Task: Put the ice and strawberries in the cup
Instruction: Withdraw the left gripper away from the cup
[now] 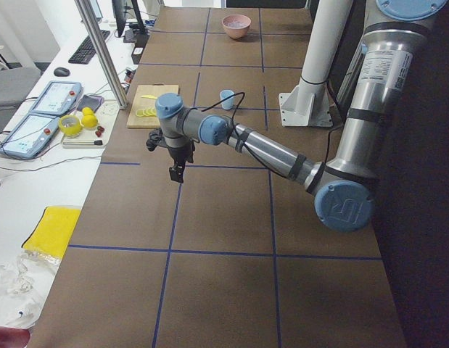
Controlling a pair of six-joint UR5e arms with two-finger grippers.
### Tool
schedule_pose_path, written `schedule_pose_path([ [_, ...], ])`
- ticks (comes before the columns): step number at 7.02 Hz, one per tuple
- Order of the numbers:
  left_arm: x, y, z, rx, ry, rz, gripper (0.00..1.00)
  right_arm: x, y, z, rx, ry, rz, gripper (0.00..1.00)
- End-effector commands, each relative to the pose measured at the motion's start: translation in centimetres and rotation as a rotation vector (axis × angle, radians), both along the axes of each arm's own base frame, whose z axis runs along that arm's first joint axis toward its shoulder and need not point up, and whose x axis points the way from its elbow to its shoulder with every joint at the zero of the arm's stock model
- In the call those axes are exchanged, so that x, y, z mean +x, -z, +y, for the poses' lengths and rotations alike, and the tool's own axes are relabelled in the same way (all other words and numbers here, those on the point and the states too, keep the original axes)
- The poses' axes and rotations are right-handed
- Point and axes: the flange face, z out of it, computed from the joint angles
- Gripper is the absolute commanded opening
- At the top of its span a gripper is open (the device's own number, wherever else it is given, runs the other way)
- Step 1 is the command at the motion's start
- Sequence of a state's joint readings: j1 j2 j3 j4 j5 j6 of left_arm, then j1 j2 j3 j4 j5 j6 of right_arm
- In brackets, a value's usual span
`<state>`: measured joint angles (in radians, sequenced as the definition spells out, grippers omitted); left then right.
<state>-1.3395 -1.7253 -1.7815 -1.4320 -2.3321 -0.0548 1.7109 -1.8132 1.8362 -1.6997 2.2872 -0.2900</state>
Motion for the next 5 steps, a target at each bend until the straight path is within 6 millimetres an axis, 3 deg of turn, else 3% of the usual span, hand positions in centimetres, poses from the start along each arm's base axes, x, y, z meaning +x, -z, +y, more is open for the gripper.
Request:
schedule_pose_path([
  [1, -8.5, -8.5, 1.3, 0.004, -0.025, -0.011, 1.00, 0.1, 0.1, 0.0, 0.001, -0.003, 0.000, 1.00],
  [3, -12.5, -12.9, 4.5, -0.050, 0.027, -0.012, 1.00, 0.2, 0.1, 0.1, 0.002, -0.006, 0.000, 1.00],
  [4, -13.4, -14.0, 5.9, -0.077, 0.051, -0.010, 1.00, 0.2, 0.1, 0.1, 0.002, -0.006, 0.000, 1.00],
  [5, -13.5, -13.3, 6.8, -0.125, 0.116, -0.012, 1.00, 0.2, 0.1, 0.1, 0.002, -0.006, 0.000, 1.00],
])
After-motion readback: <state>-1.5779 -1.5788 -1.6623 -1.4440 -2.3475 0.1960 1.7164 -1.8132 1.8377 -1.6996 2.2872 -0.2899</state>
